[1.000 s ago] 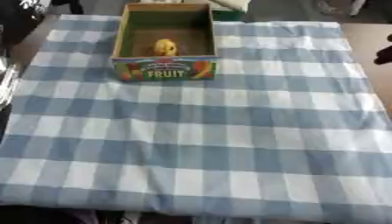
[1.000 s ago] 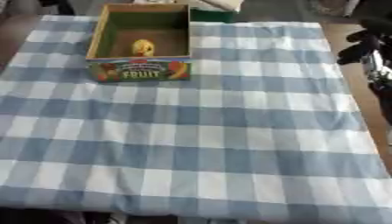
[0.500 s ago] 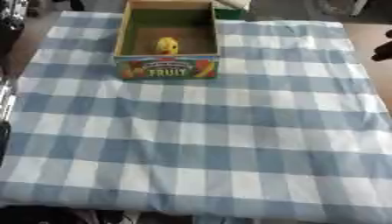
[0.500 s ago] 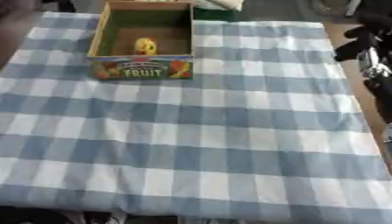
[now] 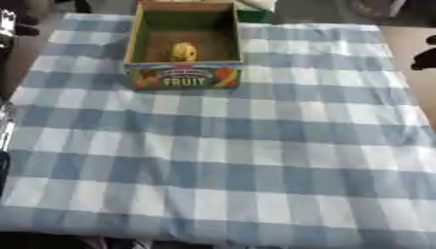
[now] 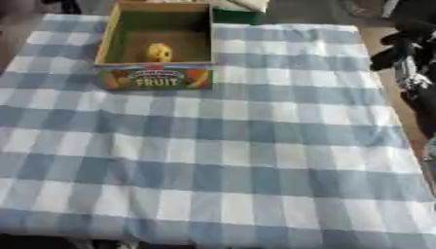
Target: Pick up objects on the table and place them in the box.
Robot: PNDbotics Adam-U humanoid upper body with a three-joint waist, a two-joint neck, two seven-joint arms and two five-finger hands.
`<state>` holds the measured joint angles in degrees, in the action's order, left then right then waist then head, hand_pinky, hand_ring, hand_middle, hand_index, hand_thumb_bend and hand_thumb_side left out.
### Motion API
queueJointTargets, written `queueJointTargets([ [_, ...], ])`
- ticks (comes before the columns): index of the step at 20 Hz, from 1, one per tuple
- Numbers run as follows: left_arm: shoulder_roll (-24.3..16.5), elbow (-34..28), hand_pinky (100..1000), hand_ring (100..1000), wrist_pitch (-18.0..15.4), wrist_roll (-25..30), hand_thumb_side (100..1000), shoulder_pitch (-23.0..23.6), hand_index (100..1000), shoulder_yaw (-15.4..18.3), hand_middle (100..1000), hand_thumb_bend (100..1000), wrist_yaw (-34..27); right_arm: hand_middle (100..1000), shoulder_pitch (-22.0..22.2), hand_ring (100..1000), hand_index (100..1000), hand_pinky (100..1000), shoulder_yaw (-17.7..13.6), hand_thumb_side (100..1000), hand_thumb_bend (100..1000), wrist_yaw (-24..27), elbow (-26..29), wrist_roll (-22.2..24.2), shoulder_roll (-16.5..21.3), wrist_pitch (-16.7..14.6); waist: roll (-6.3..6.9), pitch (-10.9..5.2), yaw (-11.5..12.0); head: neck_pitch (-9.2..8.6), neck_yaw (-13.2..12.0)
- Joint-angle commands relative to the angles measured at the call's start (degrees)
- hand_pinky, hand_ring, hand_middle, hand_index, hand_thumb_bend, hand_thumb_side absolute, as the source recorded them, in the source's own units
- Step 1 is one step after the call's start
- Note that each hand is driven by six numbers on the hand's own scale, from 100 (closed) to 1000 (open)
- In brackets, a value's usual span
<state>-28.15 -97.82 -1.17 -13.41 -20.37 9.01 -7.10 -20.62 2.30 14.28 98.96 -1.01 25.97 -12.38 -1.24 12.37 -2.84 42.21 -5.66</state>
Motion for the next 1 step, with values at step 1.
queueJointTargets([
  [1, -0.65, -1.37, 603, 602, 0.07, 0.36, 678, -0.17, 679, 0.75, 589, 569, -0.09, 625, -0.39, 586, 792, 579, -0.70, 384, 100, -0.43, 1.09, -0.33, 0.90, -0.01, 0.05, -0.69, -0.15, -0.68, 0.41],
])
